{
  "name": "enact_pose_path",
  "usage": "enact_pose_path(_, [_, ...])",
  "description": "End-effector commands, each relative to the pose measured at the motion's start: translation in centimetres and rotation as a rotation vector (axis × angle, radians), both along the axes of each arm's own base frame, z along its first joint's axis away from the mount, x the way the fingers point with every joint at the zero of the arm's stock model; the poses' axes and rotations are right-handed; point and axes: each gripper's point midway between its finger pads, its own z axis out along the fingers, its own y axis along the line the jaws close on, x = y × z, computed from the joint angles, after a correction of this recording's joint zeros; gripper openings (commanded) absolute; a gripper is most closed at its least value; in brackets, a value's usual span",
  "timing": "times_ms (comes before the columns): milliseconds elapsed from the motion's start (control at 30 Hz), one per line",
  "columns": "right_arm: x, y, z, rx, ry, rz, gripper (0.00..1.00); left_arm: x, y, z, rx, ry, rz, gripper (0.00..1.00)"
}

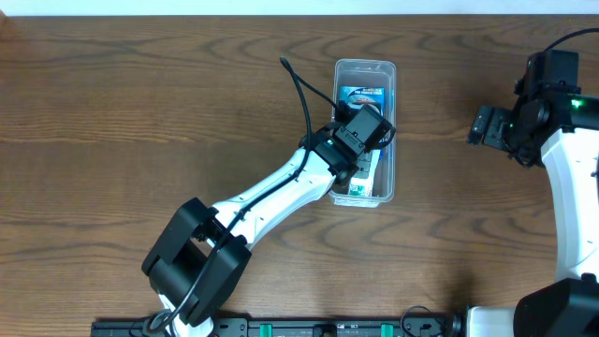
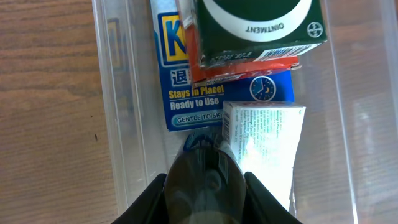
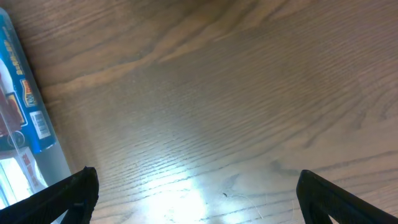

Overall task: Pack container
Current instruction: 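Lower the dark bottle into the container beside the tube box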

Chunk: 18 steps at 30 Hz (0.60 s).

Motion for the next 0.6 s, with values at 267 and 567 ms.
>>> enact_pose_path(267, [0.0, -0.1, 0.0, 0.006, -0.001, -0.016, 0.99, -0.4, -0.2, 0.1, 0.032, -0.003, -0.01, 0.3])
enact_pose_path(567, [0.0, -0.1, 0.0, 0.006, -0.001, -0.016, 0.99, -0.6, -0.6, -0.5, 0.037, 0.003, -0.015, 0.3])
